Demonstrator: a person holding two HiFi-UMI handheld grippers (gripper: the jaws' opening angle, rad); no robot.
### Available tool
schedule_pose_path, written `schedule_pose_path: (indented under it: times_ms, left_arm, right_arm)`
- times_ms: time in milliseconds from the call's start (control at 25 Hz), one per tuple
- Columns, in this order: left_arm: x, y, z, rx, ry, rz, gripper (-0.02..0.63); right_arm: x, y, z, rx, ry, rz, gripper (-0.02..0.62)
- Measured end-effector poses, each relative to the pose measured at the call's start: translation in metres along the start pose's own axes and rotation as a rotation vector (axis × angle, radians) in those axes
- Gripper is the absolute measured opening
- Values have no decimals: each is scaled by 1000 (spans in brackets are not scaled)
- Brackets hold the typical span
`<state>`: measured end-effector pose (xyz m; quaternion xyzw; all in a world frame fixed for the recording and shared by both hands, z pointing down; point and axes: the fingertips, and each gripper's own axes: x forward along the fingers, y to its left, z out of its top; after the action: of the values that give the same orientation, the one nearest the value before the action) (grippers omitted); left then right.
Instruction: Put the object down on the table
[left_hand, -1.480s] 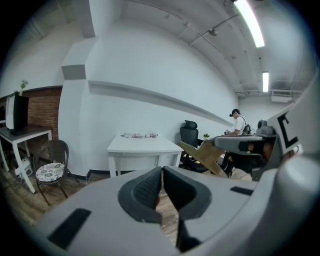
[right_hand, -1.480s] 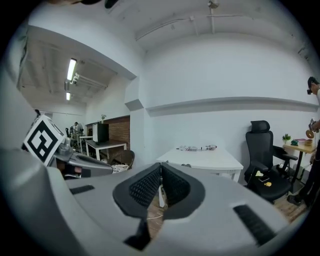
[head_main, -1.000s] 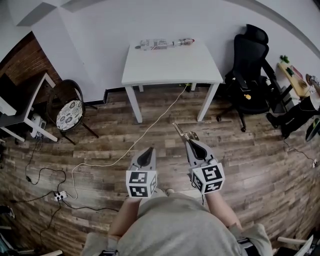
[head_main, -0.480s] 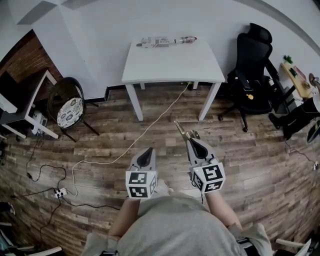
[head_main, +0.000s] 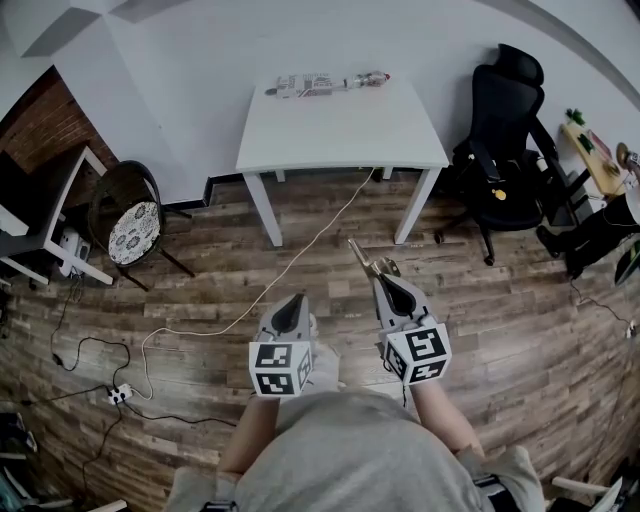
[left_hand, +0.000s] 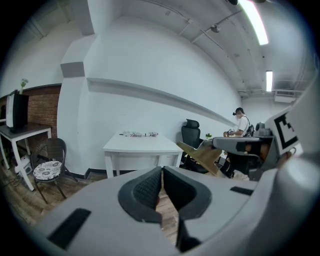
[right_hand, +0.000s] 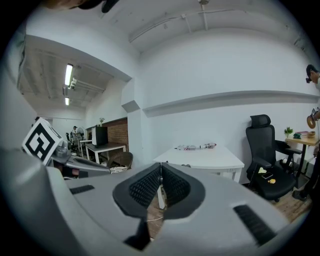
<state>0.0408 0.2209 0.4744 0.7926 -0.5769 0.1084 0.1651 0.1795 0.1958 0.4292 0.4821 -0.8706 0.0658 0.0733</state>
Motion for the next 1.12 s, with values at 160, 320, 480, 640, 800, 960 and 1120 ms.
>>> schedule_pose_path:
  times_ms: [160, 320, 480, 640, 800, 960, 1120]
  left_arm:
    - [20, 14, 8, -3, -3, 1, 14]
    - [44, 35, 17, -4, -1, -2, 15]
    - [71, 56, 28, -7, 5, -10, 15]
    - [97, 80, 43, -5, 8, -17, 15]
    - [120, 106, 56, -16, 15, -15, 15]
    - [141, 130, 70, -26, 19, -13, 15]
    - [162, 152, 82, -26, 22, -14, 15]
  right_arm:
    - [25, -7, 3, 2, -2, 1, 11]
    - [56, -13, 10, 0, -6, -4, 11]
    - [89, -21, 16, -4, -5, -12, 11]
    - [126, -30, 24, -1, -5, -22, 11]
    - [162, -35, 30, -1, 10, -26, 11]
    - [194, -39, 39, -4, 21, -30, 11]
    - [224, -44, 48, -7, 19, -33, 11]
